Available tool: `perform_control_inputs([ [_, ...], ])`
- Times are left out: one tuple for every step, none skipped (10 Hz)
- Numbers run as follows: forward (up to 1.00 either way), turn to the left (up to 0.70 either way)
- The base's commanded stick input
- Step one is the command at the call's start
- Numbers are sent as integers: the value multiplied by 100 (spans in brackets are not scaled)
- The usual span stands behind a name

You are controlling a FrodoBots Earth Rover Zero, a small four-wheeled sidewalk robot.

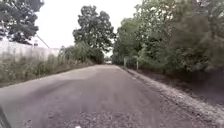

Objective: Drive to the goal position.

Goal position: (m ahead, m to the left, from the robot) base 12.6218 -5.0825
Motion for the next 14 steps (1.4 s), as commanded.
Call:
perform_control_inputs([
  [100,-3],
  [100,-3],
  [100,-3],
  [100,-3],
  [100,-3],
  [100,-3],
  [100,-3],
  [100,-5],
  [100,-7],
  [100,-7],
  [100,-7],
  [100,-8],
  [100,-8],
  [100,-8],
])
